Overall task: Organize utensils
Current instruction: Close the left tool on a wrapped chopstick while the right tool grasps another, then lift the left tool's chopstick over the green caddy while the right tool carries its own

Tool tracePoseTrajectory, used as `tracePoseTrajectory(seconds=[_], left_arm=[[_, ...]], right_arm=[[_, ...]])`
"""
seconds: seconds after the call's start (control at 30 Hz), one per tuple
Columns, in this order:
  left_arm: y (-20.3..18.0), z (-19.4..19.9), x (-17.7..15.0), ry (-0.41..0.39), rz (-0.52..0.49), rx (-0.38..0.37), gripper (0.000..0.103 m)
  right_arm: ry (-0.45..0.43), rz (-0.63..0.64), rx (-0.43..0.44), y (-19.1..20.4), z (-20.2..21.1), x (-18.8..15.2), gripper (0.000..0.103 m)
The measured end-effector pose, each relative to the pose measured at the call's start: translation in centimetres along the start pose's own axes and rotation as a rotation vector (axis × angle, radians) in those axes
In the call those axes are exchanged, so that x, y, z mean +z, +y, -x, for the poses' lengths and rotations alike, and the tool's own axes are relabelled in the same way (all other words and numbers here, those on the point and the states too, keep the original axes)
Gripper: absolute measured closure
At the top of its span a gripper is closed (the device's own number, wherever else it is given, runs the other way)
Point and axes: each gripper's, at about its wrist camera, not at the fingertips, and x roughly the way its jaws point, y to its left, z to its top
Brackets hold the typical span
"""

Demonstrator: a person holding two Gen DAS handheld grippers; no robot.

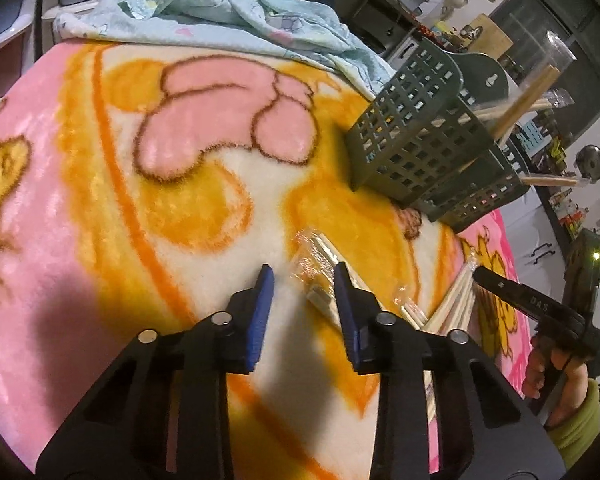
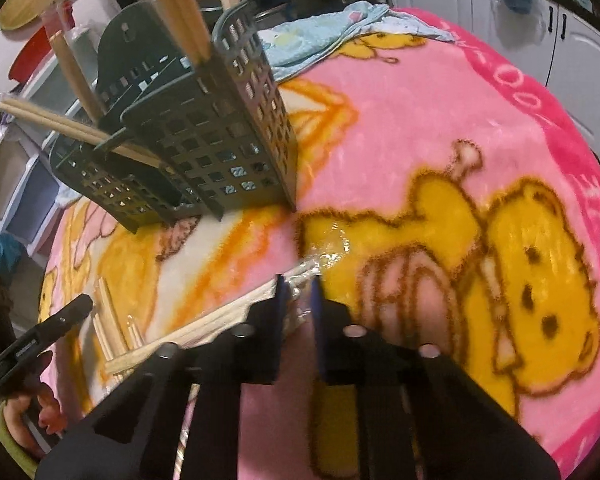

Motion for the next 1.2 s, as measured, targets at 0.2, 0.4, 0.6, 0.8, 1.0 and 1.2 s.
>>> tracePoseTrajectory(seconds=[0.2,0.4,0.6,0.8,1.0,1.2], left_arm=[[0.3,-0.2,0.3,0.004,0.006,0.005,0.085],[0.1,-0.4,0.5,0.006,-0.013,0.019,0.087],[-0.3,-0.7,0.6,0.009,-0.059,0.05,0.102],[-0.1,0.6,0.7,-0.017,-0.061,0.034,0.103],[0.0,4.2,1.2,-0.099,-0.07,0.03,0.103],[-0.4,7.2,1.4,-0.172,-0.085,0.03,0.103]], right_arm=[[-0.03,-0.016,0.028,-1.2,1.2,-0.2,0.101],[-0.065,-0.008,0.039,-1.5,2.7,-0.2,0.101],[-0.098,0.017,0.042,-1.3,4.0,0.0,0.101],[-0.118,0.034,0.041,-1.3,5.1,-0.1,0.101],[-0.148,0.063,0.051,-0.7,6.7,-0.2,0.101],[-0.2,0.116,0.044,0.2,9.2,-0.6,0.101]])
